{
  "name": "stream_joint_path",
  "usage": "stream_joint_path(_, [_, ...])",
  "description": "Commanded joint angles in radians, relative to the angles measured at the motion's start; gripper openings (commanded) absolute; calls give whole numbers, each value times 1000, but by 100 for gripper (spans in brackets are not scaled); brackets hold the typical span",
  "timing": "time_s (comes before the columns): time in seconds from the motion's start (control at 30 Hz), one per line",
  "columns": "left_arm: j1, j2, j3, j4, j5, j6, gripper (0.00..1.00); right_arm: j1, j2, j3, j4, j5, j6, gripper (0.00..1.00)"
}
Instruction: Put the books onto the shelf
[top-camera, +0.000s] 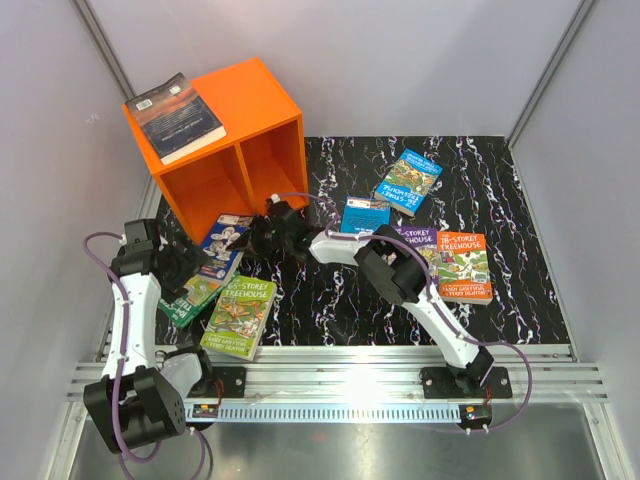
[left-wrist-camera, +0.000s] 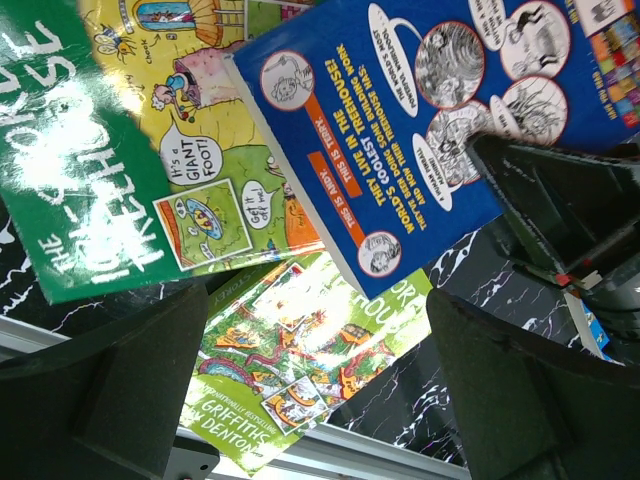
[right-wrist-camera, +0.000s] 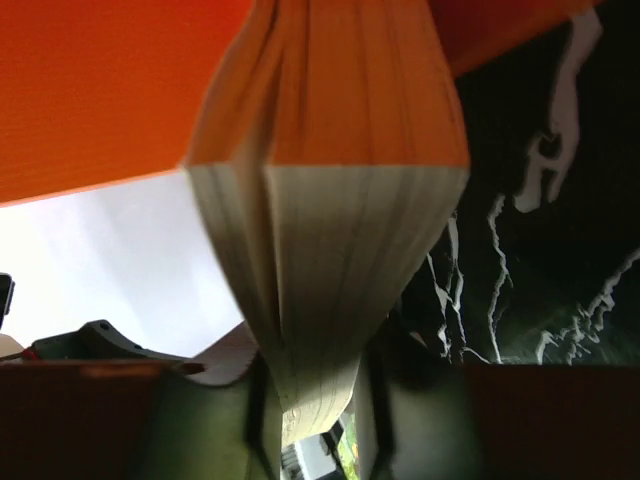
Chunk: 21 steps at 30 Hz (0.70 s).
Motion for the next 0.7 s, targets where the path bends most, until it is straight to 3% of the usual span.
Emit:
stream_joint_path(0.0, [-3,-10,4,18,34,32,98,9,-29,14,-14,58,-26,21])
stream_joint_path(0.07, [-3,-16,9,15,33,33,98,8,-50,-10,-16,47,-35,11])
stream_joint_path(0.27, [-16,-34,44,-11,40,70,98,0,-234,-153,-71,7,-98,0])
stream_joint_path(0.37, [-78,-59,90,-25,28,102,97,-31,-410,-231,-196,-97,-119,0])
stream_joint_path(0.57, [-199,-139,110,59,106,99,97,-78,-515,-291,-207,-329,-52,0])
stream_joint_path(0.67, [-255,-189,133,91,146,107,97,-116,-610,-290,-366,-448,-72,0])
